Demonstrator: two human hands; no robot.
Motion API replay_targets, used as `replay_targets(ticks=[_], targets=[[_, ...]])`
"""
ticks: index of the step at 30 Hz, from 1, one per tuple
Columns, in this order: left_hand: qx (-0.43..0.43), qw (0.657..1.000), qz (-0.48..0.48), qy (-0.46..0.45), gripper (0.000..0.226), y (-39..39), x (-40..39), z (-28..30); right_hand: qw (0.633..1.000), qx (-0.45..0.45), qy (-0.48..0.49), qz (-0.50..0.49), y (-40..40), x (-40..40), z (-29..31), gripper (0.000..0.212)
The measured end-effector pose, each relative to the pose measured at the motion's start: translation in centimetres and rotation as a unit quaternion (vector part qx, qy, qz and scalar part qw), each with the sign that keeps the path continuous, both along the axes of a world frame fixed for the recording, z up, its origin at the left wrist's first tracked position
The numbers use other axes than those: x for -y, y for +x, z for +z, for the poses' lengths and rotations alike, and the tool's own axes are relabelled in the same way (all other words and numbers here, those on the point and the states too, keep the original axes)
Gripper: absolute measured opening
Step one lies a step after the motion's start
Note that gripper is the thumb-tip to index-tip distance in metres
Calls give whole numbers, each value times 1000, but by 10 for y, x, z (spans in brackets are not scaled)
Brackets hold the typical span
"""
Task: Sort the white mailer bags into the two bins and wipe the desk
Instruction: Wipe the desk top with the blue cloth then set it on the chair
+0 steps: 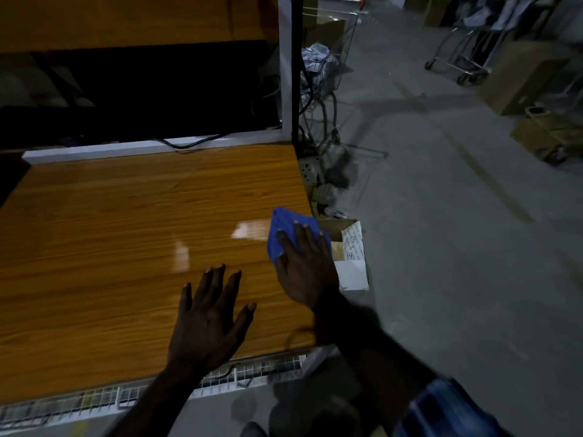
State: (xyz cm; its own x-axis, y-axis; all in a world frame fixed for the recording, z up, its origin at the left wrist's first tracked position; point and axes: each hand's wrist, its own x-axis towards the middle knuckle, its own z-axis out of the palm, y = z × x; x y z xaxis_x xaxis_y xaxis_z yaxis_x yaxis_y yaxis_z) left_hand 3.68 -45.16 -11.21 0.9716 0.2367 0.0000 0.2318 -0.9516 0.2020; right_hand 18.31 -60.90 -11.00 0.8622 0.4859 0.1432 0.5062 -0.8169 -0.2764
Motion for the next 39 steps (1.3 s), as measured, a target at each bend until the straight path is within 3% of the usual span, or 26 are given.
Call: replay_targets(ticks=[4, 10, 17, 25, 33, 39], targets=[[-1, 1000, -2, -10, 73, 1, 0, 0, 1000, 6, 10, 1, -21, 3, -5, 58], [-2, 1000, 23, -18, 72, 3, 7, -1, 991, 45, 103, 76, -71, 36, -18, 54], [8, 994, 111, -24, 66, 15, 31, 3, 995, 6, 5, 103, 20, 6, -8, 56], [17, 982, 189, -18, 72, 28, 59, 4, 960, 12, 16, 280, -9, 49, 6, 57], [7, 979, 205, -7, 62, 31, 60, 5, 984, -8, -35, 174, 74, -15, -4, 62], [13, 986, 168, -16, 62, 36, 43, 1, 965, 25, 5, 261, 24, 25, -3, 58]])
